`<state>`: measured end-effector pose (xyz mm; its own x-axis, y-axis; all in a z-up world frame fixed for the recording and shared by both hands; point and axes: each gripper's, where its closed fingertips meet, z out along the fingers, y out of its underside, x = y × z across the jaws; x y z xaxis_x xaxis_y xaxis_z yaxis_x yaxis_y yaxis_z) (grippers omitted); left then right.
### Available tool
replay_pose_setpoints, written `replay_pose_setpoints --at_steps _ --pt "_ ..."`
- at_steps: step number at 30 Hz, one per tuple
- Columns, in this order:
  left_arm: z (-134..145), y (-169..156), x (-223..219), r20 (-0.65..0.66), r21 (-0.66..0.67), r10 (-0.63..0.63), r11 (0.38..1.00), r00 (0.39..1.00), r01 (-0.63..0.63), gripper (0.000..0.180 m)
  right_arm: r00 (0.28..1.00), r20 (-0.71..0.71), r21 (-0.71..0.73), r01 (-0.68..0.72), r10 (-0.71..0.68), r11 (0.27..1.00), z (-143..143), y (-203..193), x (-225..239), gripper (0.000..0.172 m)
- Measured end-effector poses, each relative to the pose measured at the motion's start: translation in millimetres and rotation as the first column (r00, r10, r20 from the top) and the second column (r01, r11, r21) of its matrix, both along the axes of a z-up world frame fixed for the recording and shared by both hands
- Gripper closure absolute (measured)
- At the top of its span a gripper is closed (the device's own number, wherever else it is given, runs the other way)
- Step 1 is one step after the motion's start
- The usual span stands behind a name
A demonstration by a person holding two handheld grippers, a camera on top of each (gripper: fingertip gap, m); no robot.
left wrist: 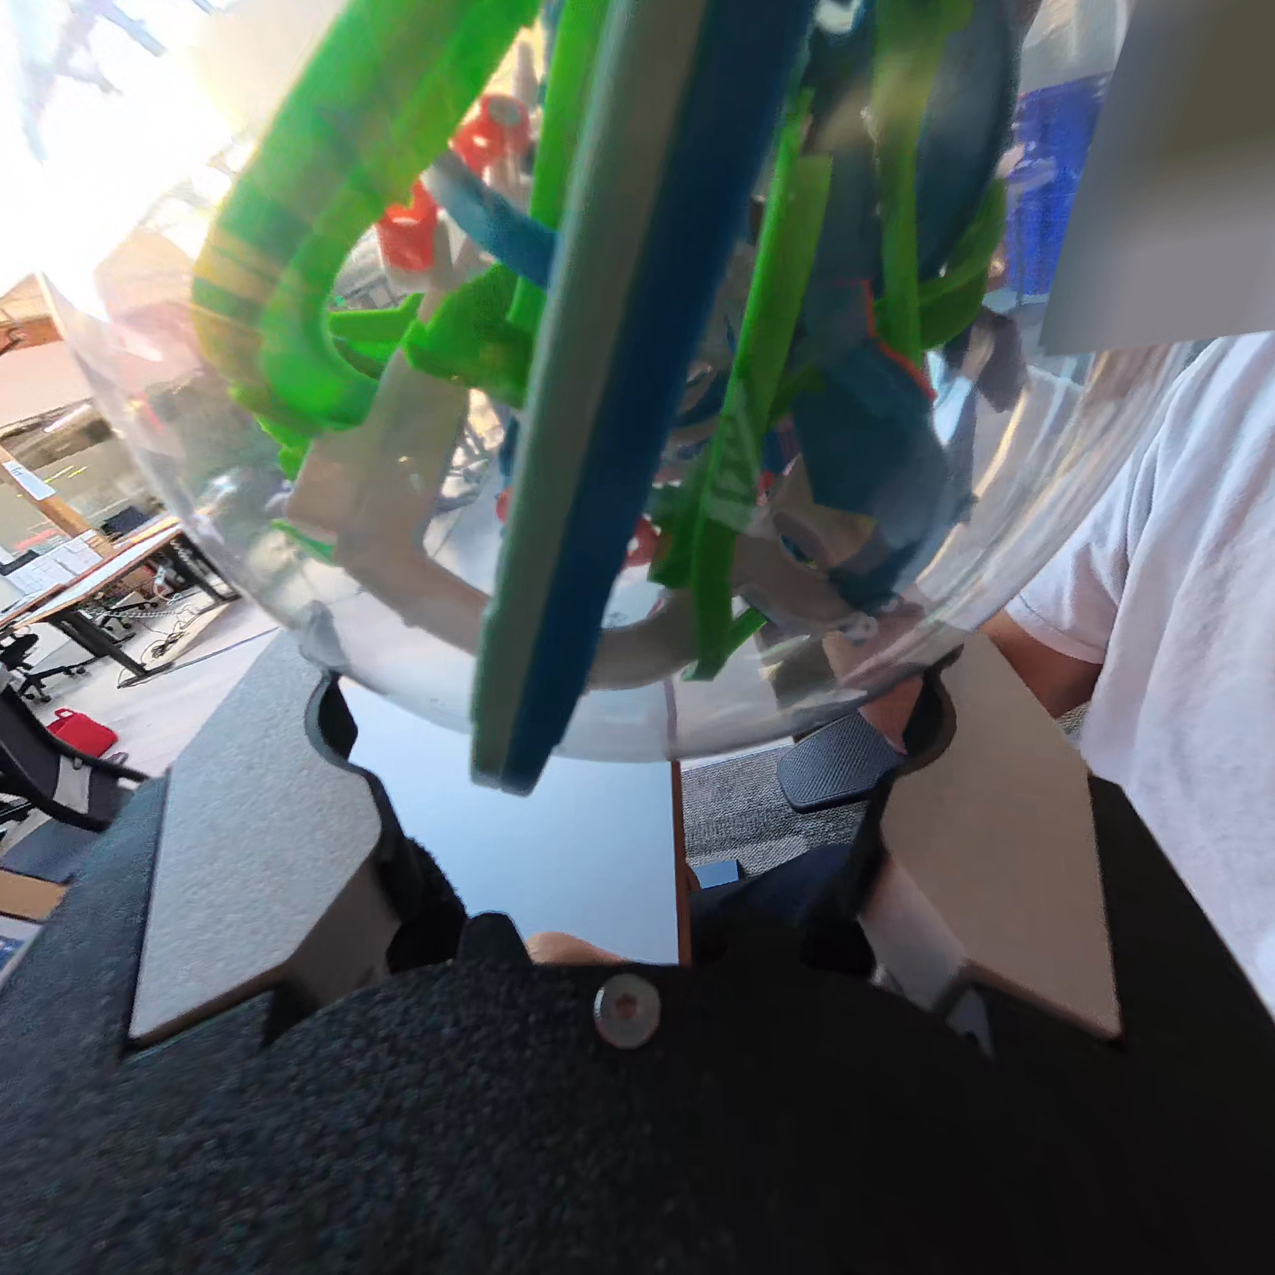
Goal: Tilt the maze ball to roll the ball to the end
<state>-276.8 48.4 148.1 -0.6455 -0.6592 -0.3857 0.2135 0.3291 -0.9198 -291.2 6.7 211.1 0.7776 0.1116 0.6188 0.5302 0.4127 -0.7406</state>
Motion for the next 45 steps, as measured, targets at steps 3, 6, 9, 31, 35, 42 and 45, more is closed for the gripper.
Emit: replay_pose_setpoints --at_steps 3,6,9,31,35,42,45 --pt "4.6 -0.8 -8.3 -0.024 -0.052 -0.061 0.997 0.998 0.059 0.021 1.000 0.005 -0.010 -0.003 0.003 1.000 -1.5 0.0 -0.5 0.021" --pt "6.3 -0.8 -12.2 -0.058 -0.098 -0.107 0.990 0.993 0.101 0.021 1.000 0.008 -0.014 -0.003 0.003 1.000 -2.6 0.8 -0.5 0.021" --pt "7.7 -1.9 -13.7 -0.072 -0.141 -0.143 0.981 0.987 0.132 0.021 1.000 -0.001 -0.013 -0.008 0.008 1.000 -1.6 1.0 -0.2 0.021" --pt "12.4 18.0 -29.7 0.026 -0.367 -0.296 0.885 0.955 0.285 0.022 0.995 0.098 -0.061 0.041 -0.035 0.997 -18.3 20.8 -8.2 0.022" --pt "4.1 19.2 -25.9 0.046 -0.433 -0.331 0.844 0.942 0.318 0.022 0.999 0.049 -0.077 -0.014 0.017 0.997 -16.8 22.8 -9.7 0.022" --pt "3.6 32.9 -22.2 0.173 -0.427 -0.228 0.859 0.958 0.282 0.023 0.995 -0.081 -0.114 -0.061 0.052 0.992 -14.3 33.4 -5.7 0.025" --pt "-3.5 34.0 -16.9 0.216 -0.346 -0.112 0.920 0.970 0.184 0.023 0.987 -0.156 -0.139 -0.071 0.049 0.988 -14.3 38.8 -3.6 0.023"
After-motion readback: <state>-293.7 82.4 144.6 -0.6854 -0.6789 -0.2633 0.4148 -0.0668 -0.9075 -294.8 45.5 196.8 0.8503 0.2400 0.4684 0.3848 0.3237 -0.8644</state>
